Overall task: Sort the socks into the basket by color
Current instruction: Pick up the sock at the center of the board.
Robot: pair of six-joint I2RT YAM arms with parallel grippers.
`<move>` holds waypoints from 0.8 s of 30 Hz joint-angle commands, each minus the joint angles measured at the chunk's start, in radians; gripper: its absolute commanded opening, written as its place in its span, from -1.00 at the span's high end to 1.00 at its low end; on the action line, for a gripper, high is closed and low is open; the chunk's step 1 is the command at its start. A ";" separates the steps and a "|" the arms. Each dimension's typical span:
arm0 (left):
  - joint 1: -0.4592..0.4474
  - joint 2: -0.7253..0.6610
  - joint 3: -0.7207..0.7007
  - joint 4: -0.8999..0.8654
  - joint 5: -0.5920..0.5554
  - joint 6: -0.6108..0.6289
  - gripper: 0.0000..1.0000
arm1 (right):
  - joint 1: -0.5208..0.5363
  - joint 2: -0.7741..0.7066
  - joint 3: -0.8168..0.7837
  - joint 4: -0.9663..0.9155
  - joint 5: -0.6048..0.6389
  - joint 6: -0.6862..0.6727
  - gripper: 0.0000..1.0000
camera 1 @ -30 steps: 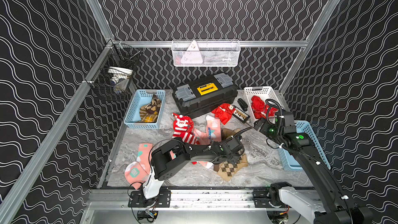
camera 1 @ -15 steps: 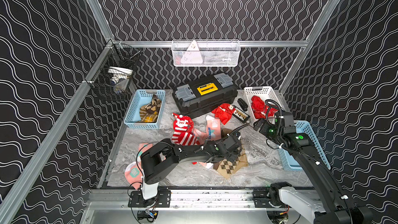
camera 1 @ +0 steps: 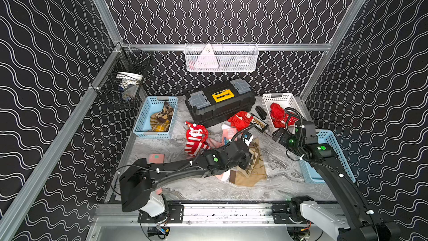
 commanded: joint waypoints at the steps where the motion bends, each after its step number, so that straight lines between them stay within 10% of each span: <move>1: 0.006 -0.055 0.023 -0.086 -0.052 0.017 1.00 | 0.002 0.016 -0.007 -0.004 -0.023 -0.002 -1.00; 10: 0.175 -0.228 0.030 -0.231 -0.043 0.025 1.00 | 0.016 0.037 -0.022 -0.002 -0.054 -0.017 -1.00; 24: 0.696 -0.276 0.115 -0.362 0.078 0.145 1.00 | 0.037 0.044 -0.024 -0.002 -0.077 -0.027 -1.00</move>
